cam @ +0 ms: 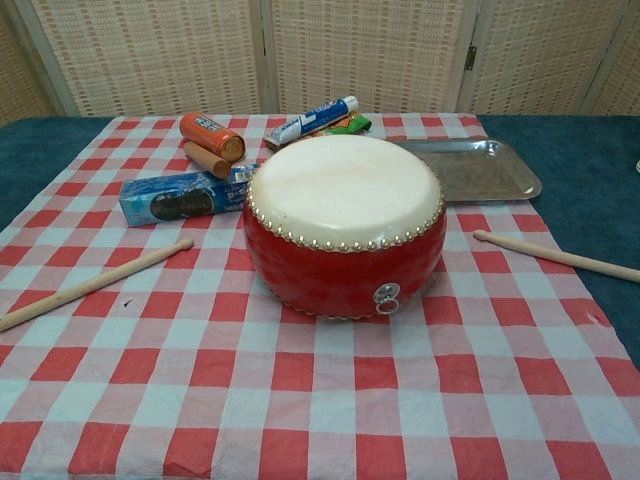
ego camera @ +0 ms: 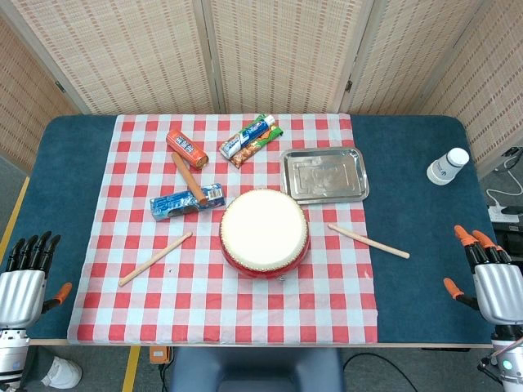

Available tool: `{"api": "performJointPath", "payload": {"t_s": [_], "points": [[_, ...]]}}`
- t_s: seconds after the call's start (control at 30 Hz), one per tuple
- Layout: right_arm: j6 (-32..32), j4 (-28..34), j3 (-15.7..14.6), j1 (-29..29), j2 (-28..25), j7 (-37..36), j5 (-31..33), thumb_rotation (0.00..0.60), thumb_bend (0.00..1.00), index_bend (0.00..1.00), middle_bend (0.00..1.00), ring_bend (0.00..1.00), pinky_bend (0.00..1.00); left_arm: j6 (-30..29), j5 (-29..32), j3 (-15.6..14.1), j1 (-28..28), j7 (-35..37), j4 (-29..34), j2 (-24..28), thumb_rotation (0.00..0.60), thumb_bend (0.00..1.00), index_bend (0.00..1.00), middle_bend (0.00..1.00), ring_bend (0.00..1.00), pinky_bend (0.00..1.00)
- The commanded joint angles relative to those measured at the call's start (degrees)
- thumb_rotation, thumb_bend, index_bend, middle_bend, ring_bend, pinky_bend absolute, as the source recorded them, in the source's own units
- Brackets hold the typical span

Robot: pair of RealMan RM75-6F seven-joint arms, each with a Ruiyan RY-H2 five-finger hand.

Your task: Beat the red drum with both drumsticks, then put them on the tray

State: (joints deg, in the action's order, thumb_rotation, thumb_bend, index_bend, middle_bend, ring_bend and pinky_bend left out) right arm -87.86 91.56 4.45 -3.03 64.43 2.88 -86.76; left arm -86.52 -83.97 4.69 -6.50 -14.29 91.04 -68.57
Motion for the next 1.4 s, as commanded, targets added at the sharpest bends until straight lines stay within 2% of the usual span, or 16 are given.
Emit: {"api": "performJointPath", "payload": {"t_s": [0.03,0.3,0.43,0.57,0.7,0.77,0.83,0.93,1.13,1.23,1.4], "points": [[-0.08,-0.21,-0.04,0.07,0.16,-0.30,-0.05,0.600,0.15,0.00,0.18,0.09,0.26,0.07,-0.14,-0.12,-0.06,-0.02,-0.09,-0.10,0.600,0.24,0.07,0.03,0.00,0.03],[-1.31,-0.67,-0.33,0.75,0.15,-1.22,-0.73,0.600,0.15,0.00,0.18,0.09,0.26,0.55,-0.18,-0.30,-0.23,1.25,0.00,0.12,0.600,0.31,0.13,0.08,0.02,0.05],[-2.14,-0.75,-0.34,1.08,-0.31,-2.00,-1.26,0.600,0.15,0.00,0.18,0.09,0.26,1.46,-0.80,0.21,-1.39,2.91,0.00,-0.06,0.600,0.33,0.19,0.11,0.04,0.06],[-2.21,-0.44,-0.09,0.88,-0.97,-2.17,-1.54,0.600,0.15,0.00,0.18,0.09,0.26,4.09,-0.41,1.33,-3.64,4.78,0.24,-0.67,0.600,0.33,0.30,0.18,0.10,0.10],[-2.09,-0.29,0.03,0.72,-1.27,-2.28,-1.59,0.600,0.15,0.00,0.18,0.09,0.26,5.47,0.15,1.78,-4.62,4.76,0.43,-0.89,0.600,0.34,0.33,0.22,0.13,0.12],[-1.64,-0.11,0.22,0.39,-1.74,-2.28,-1.50,0.600,0.15,0.00,0.18,0.09,0.26,7.70,1.97,3.06,-6.29,5.03,0.77,-1.92,0.600,0.37,0.35,0.24,0.16,0.13],[-0.59,0.29,0.52,-0.53,-2.41,-2.30,-1.75,0.600,0.15,0.00,0.18,0.09,0.26,13.07,5.67,5.10,-9.79,6.47,1.22,-4.94,0.600,0.39,0.38,0.27,0.18,0.13],[-0.05,0.84,0.51,-1.03,-2.93,-2.39,-2.20,0.600,0.15,0.00,0.18,0.09,0.26,16.96,8.97,5.96,-12.32,5.48,0.65,-7.75,0.600,0.40,0.40,0.28,0.18,0.13],[-0.31,1.45,0.22,-1.02,-3.78,-2.63,-2.89,0.600,0.15,0.00,0.18,0.09,0.26,18.82,12.23,6.15,-15.69,-1.10,-4.26,-15.25,0.600,0.40,0.41,0.26,0.14,0.09],[-0.92,1.49,0.16,-0.69,-4.03,-3.01,-2.98,0.600,0.15,0.00,0.18,0.09,0.26,20.55,14.72,6.27,-17.00,-3.24,-5.68,-17.72,0.600,0.38,0.40,0.22,0.07,0.05],[-1.24,1.26,-0.15,-0.36,-4.09,-3.75,-3.08,0.600,0.15,0.00,0.18,0.09,0.26,22.49,18.89,7.03,-18.98,-6.29,-7.70,-20.87,0.600,0.35,0.39,0.19,0.03,0.02]]}}
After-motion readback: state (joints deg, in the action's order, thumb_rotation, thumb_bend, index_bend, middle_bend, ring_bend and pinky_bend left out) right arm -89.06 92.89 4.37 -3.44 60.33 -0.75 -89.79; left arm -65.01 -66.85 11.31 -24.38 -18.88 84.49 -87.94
